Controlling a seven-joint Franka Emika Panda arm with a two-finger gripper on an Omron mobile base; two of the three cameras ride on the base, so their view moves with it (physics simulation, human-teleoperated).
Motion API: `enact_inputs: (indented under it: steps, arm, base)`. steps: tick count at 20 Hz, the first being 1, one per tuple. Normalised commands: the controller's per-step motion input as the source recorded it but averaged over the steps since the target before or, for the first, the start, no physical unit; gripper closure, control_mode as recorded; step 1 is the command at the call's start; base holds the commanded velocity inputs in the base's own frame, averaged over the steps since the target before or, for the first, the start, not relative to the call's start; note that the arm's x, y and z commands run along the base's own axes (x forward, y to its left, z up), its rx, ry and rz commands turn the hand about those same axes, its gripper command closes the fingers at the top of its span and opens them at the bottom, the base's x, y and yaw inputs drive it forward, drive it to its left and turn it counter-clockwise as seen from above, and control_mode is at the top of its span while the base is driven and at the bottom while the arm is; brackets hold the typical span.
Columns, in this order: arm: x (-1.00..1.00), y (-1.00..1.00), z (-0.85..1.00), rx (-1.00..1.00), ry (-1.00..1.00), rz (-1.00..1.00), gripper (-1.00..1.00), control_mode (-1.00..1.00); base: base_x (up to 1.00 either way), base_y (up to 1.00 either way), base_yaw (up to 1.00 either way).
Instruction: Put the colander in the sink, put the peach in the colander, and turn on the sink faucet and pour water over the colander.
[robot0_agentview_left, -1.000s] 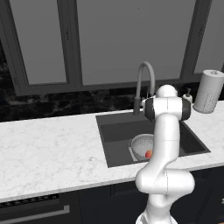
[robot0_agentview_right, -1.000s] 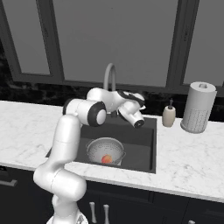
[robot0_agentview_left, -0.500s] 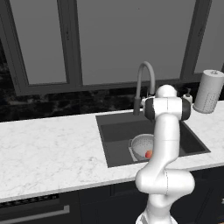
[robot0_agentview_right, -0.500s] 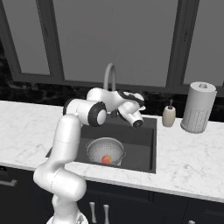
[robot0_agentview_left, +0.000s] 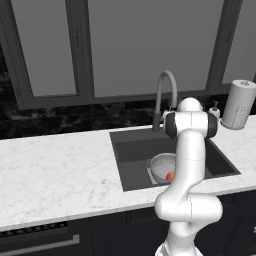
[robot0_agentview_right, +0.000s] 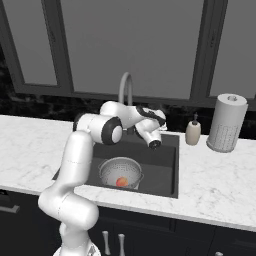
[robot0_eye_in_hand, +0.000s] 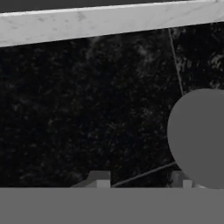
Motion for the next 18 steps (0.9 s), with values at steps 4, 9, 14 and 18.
enact_inputs:
  steps: [4,9,14,18]
  arm:
    - [0.30,-1.00,-0.01,0.17,0.03,-0.22,1.00,-1.00]
    - [0.04,-0.93,0.13,0.23,0.00,-0.11,1.00,-1.00]
    - [-0.30,-0.95,0.96,0.41,-0.02,0.05,1.00,-1.00]
    - [-0.28,-1.00,1.00,0.43,-0.07,0.17,1.00,-1.00]
  base:
    - [0.00,0.00,0.00]
    - [0.00,0.00,0.00]
    - [0.00,0.00,0.00]
    - [0.00,0.00,0.00]
